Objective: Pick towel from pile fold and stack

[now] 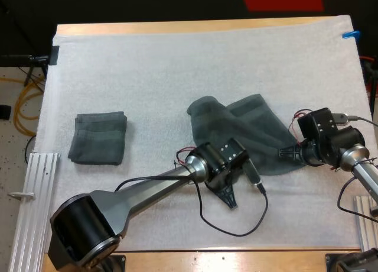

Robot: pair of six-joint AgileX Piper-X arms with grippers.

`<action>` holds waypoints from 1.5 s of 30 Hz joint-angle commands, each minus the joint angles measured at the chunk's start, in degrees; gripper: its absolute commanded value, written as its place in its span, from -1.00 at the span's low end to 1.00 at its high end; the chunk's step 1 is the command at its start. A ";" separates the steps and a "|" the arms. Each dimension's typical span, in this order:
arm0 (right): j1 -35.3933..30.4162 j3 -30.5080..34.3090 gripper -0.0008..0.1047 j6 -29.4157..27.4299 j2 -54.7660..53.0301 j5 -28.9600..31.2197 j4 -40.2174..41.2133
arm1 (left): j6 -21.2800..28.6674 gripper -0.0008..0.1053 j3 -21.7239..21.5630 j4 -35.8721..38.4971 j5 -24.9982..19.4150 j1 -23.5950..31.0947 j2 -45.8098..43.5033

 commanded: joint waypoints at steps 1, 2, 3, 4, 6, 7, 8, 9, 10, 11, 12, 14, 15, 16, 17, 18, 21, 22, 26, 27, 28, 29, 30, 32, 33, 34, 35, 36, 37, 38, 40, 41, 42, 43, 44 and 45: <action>-0.15 0.00 -0.99 -0.52 -0.82 0.01 0.45 | -0.16 -0.98 -1.89 0.43 0.75 -0.10 -1.77; -0.15 0.00 -0.99 -0.52 -1.21 0.01 0.45 | -0.16 -0.98 -3.13 0.86 0.75 -0.10 -3.02; -0.15 0.00 -0.99 -0.61 -1.59 0.01 0.45 | -0.16 -0.98 -3.73 1.15 0.75 -0.10 -3.83; -0.15 0.00 -0.99 -0.66 -2.33 0.10 0.45 | -0.07 -0.98 -4.75 1.71 0.75 -0.02 -4.96; -0.15 0.00 -0.99 -0.65 -3.96 0.13 0.24 | 0.03 -0.98 -6.51 2.70 0.75 0.25 -6.96; -0.15 0.00 -0.99 -0.65 -4.98 0.13 0.05 | 0.02 -0.98 -7.28 3.20 0.75 0.55 -7.95; -0.15 -0.17 -0.99 -0.65 -6.39 0.21 0.01 | 0.02 -0.98 -8.06 3.73 0.75 1.01 -9.13; -0.15 -0.39 -0.99 -0.77 -7.34 0.24 -0.01 | 0.02 -0.98 -8.46 3.97 0.75 1.34 -9.75; -0.15 -0.89 -0.99 -1.22 -8.78 0.24 0.17 | 0.02 -0.98 -9.05 4.67 0.75 2.01 -10.82; -0.15 -1.56 -0.99 -1.91 -10.22 0.24 0.37 | 0.02 -0.98 -9.81 5.66 0.75 2.94 -12.06; -0.15 -2.10 -0.99 -2.60 -11.42 0.24 0.47 | 0.10 -0.98 -10.16 6.31 0.75 3.43 -12.88; -0.15 -4.38 -0.99 -3.64 -14.43 0.05 0.49 | 0.17 -0.98 -11.27 7.89 0.75 5.43 -15.46; -0.15 -5.55 -0.99 -3.64 -15.31 0.05 0.49 | 0.16 -0.98 -11.73 8.29 0.75 6.30 -16.58; -0.15 -7.06 -0.99 -3.55 -16.34 -0.09 0.49 | 0.35 -0.98 -12.31 8.89 0.75 7.32 -17.88; -0.15 -8.83 -0.99 -3.30 -17.49 -0.47 0.49 | 0.62 -0.98 -12.97 9.67 0.75 8.41 -19.22; -0.15 -10.44 -0.99 -3.22 -18.12 -1.27 0.49 | 0.81 -0.98 -13.47 10.11 0.75 9.31 -20.19; 0.08 -17.09 -0.99 -2.46 -19.46 -9.02 3.20 | 1.10 -0.98 -15.96 11.53 2.28 11.94 -24.39; 0.53 -19.52 -0.99 -1.70 -19.48 -9.95 4.72 | 1.10 -0.98 -17.04 12.19 3.86 12.65 -25.71; 3.74 -27.08 -0.99 -1.51 -19.58 -10.06 9.92 | 1.10 -0.98 -20.62 13.84 6.81 13.26 -29.77; 4.31 -27.92 -0.99 -1.51 -19.62 -10.01 10.65 | 1.10 -0.98 -21.01 14.11 6.80 13.18 -30.22; 5.36 -29.20 -0.99 -1.51 -19.61 -10.00 12.00 | 1.10 -0.98 -21.64 14.83 6.80 12.99 -30.90; 6.56 -30.40 -0.99 -1.51 -19.61 -10.00 14.00 | 1.10 -0.98 -22.30 16.14 6.80 12.95 -31.57; 7.27 -30.88 -0.99 -1.51 -19.61 -10.00 15.35 | 1.10 -0.98 -22.64 17.14 6.80 12.95 -31.94; 8.96 -32.11 -0.99 -0.49 -19.75 -10.00 19.40 | 1.10 -0.98 -23.14 20.31 6.80 12.95 -32.93; 9.54 -32.46 -0.99 -0.12 -19.74 -10.00 20.67 | 1.10 -0.98 -23.20 21.39 6.80 12.95 -33.22; 10.19 -32.71 -0.99 -0.03 -19.73 -10.00 22.42 | 1.10 -0.98 -23.19 22.77 6.80 12.95 -33.65; 11.04 -32.91 -0.99 0.22 -19.73 -10.00 24.45 | 1.10 -0.98 -23.19 24.60 6.80 12.95 -34.15; 11.49 -32.98 -0.99 0.47 -19.73 -10.00 25.45 | 1.10 -0.98 -23.19 25.73 6.80 12.95 -34.48; 12.32 -33.00 -0.99 0.98 -19.73 -10.00 27.12 | 1.10 -0.98 -23.19 27.21 6.80 12.95 -34.98; 13.29 -33.01 -0.99 1.45 -19.83 -10.00 29.10 | 1.10 -0.98 -23.19 28.84 6.80 12.95 -35.53; 14.87 -33.01 -0.99 2.47 -19.86 -10.00 32.37 | 0.99 -0.98 -23.19 31.19 7.54 12.95 -36.38; 15.83 -33.01 -0.99 3.00 -19.85 -10.00 34.47 | 0.79 -0.98 -23.19 33.16 8.53 12.95 -36.89; 16.48 -33.01 -0.99 3.22 -19.85 -10.00 35.80 | 0.72 -0.98 -23.19 34.42 9.24 12.95 -37.20; 17.40 -33.01 -0.99 3.44 -19.85 -10.00 37.45 | 0.70 -0.98 -23.19 35.73 10.10 12.95 -37.60; 18.31 -33.01 -0.99 4.01 -19.85 -10.00 38.73 | 0.70 -0.98 -23.19 36.99 10.64 12.95 -38.02; 18.69 -33.01 -0.99 4.56 -19.85 -10.00 39.10 | 0.70 -0.98 -23.19 37.42 10.76 12.95 -38.25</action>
